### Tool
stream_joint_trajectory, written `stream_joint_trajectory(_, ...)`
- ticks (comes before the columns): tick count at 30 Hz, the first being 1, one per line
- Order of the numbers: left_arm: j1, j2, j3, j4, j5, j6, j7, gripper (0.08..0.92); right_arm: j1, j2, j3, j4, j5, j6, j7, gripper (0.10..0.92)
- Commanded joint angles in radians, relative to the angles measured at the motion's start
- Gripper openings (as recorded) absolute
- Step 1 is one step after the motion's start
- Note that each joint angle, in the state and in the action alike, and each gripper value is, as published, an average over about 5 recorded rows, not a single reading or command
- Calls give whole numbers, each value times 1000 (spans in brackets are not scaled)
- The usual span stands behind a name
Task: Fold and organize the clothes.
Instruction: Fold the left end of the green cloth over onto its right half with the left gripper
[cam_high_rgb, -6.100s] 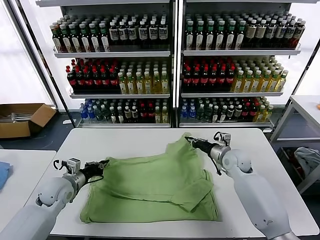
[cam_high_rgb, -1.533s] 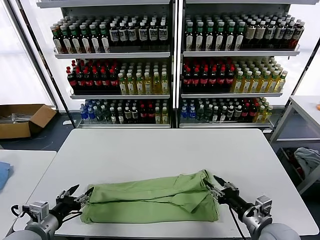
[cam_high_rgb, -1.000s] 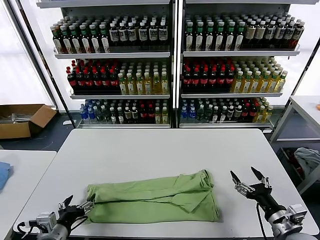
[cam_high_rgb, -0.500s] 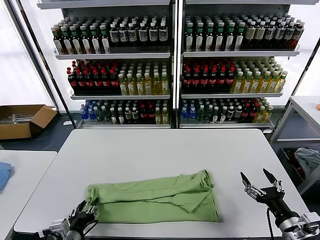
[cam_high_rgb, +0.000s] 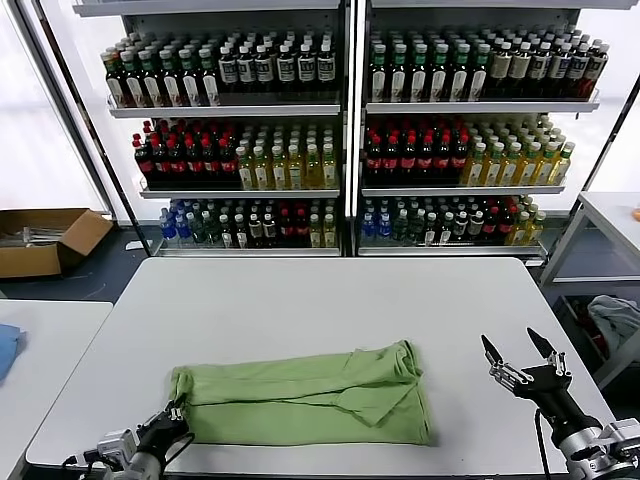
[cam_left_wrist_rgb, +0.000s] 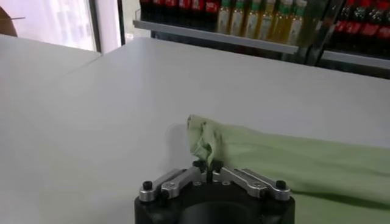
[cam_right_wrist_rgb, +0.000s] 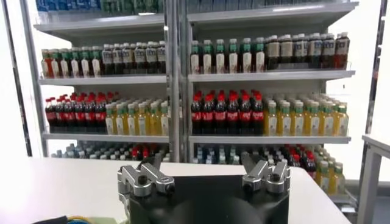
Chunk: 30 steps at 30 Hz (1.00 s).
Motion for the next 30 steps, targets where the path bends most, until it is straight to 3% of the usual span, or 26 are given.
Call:
stream_joint_trajectory(1, -42, 126, -223, 26, -67, -22, 92, 92, 11, 0, -11, 10, 1, 1, 3, 823)
stream_joint_trajectory(9, -37, 251, -399, 85, -97, -21, 200, 92, 28, -6, -31, 9, 2, 0, 6, 823)
stream_joint_trajectory(17, -75, 340, -415, 102, -110, -12, 238, 92, 23, -12, -20, 12, 10, 4, 6, 823)
stream_joint_trajectory(22, -86, 310, -344, -24, -128, 7, 223, 92, 22, -10, -15, 22, 17, 2, 9, 823)
stream_joint_trajectory(30, -65, 208, -72, -235, -150, 0, 215, 92, 30, 2, -61, 53, 6, -10, 22, 823)
